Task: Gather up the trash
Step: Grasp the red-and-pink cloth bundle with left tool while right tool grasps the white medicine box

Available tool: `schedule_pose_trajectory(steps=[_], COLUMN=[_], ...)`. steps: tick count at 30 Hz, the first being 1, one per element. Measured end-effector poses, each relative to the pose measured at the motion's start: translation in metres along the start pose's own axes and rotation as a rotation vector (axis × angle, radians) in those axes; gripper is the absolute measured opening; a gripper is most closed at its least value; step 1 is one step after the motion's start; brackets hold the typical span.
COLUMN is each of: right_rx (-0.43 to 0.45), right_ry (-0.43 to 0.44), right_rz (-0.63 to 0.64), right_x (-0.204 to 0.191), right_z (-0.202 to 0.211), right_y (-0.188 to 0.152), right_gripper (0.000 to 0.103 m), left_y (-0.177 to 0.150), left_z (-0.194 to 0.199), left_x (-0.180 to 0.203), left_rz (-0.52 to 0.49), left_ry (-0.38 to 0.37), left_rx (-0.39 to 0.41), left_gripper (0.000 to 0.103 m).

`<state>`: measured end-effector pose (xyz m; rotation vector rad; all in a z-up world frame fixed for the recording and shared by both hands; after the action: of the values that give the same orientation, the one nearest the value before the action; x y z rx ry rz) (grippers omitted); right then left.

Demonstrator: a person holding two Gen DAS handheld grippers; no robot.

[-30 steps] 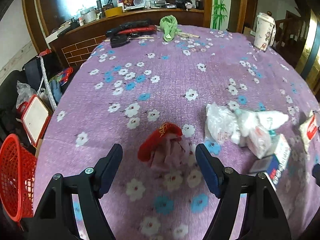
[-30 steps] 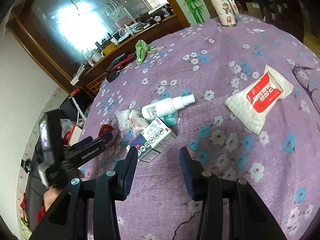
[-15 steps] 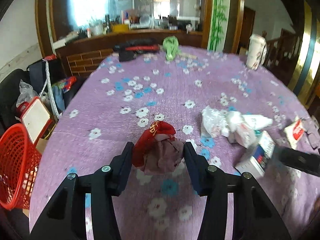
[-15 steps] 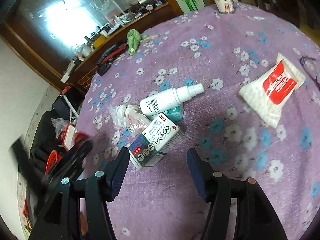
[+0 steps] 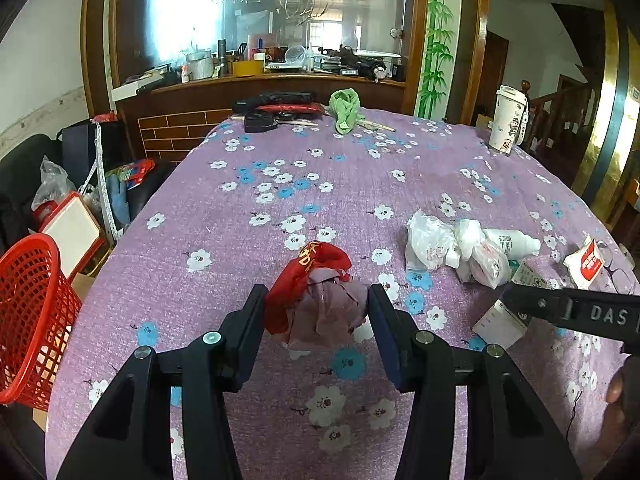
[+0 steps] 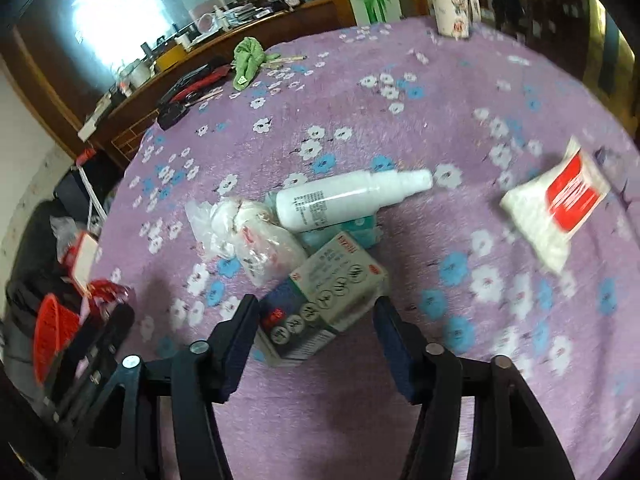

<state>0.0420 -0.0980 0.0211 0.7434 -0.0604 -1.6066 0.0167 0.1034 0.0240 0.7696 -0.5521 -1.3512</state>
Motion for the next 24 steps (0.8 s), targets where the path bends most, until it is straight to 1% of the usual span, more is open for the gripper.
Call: schedule_pose_trajectory(steps=[2,4,5,6,7,8,9,10,13,16,18,24], right_rx=[-0.007,0.002,0.005,0.005,0.002,0.000,0.002,-0.002,-0.013,-0.013,-0.018,-0.029], right_ry=[-0.002,-0.027,-0.019,0.023,0.043,0.048,0.052,0.052,0.022,-0.039,-0.067,-0.113], right_rz=[-0.003,-0.003,-0.021,-0.044,-0.060,-0.078,-0.095,-0.115,-0.152,-0.144,-0.108,0.009], right_x=[0.006,0.011,0.013,0.013,0.012,0.010,0.008,0.006,0.000,-0.004,-0.008,-0.004], right_z=[0.004,0.009,0.011,0.012,0.012,0.011,0.009,0.007,-0.005,-0.016,-0.021,-0.010], right_y=[-0.001,-0.002,-0.002,-0.001,-0.001,0.000,0.002,0.003,0.007,0.009,0.009,0.002], right_gripper=[0.059,0.059,0.059,0.059,0.059,0.059,0.061,0.065,0.067,0.067,0.069,0.069], left_y=[0.000,-0.001,-0.001,-0.001,0.000,0.000,0.000,0.000,0.000,0.000,0.000,0.000], left_z=[0.001,0.001,0.001,0.001,0.001,0.001,0.000,0.001,0.003,0.004,0.005,0.006], left_x=[0.001,0.001,0.001,0.001,0.001,0.000,0.000,-0.001,-0.001,0.000,0.000,0.001], left_rz=[-0.002,-0.004,-0.003,-0.001,0.001,0.002,0.002,0.002,-0.001,-0.008,-0.011,-0.013], left_ry=[-0.006,-0.004,-0.005,-0.004,-0.002,-0.001,0.001,0.004,0.007,0.001,-0.003,-0.012], left_rx=[0.004,0.006,0.007,0.007,0.007,0.007,0.007,0.009,0.021,0.025,0.030,0.038], left_gripper=[0.050,0.050,0.050,0.050,0.050,0.050,0.050,0.050,0.050,0.050,0.050,0.050])
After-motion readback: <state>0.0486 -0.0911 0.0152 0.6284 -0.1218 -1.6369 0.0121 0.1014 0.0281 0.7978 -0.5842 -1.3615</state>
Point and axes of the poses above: each gripper's, at about its wrist camera, not at the fingertips, and z roughly against the way its jaws point, x to its right, y to its top, the point moved 3 cm from there along -z, roughly the way its jaws point, and after that the axes turned 11 degrees about y, right-handed, at the moved point
